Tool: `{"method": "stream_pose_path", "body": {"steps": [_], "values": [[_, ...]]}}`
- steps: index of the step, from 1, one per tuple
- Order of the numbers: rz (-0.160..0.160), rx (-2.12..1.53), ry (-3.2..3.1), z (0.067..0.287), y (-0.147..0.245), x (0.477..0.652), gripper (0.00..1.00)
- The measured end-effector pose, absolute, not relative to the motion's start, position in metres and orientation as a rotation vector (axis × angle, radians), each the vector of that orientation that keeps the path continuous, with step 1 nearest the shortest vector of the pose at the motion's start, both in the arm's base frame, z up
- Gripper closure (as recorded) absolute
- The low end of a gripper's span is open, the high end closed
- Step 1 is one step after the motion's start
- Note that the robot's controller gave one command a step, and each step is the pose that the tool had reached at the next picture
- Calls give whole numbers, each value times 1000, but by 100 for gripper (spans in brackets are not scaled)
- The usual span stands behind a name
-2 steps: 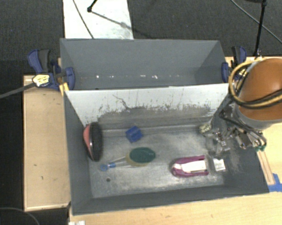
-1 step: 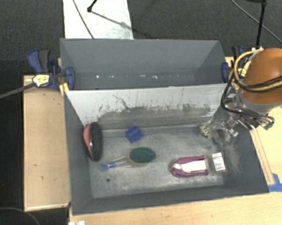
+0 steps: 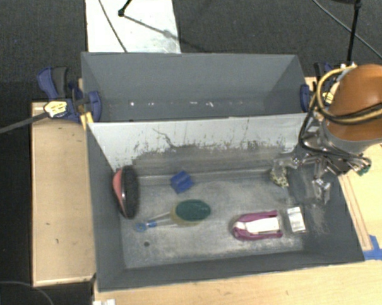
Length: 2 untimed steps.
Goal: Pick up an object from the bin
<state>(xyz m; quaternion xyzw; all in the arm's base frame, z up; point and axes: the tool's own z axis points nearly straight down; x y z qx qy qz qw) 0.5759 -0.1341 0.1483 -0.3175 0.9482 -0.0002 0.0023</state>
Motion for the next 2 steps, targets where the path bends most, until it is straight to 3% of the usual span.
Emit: {"method": "stream_pose_path", "body": {"steps": [1,2], "values": [[5,-1472,2774,92,-130,518,0],[27,-1618,2689,72,-137,553,0]]}}
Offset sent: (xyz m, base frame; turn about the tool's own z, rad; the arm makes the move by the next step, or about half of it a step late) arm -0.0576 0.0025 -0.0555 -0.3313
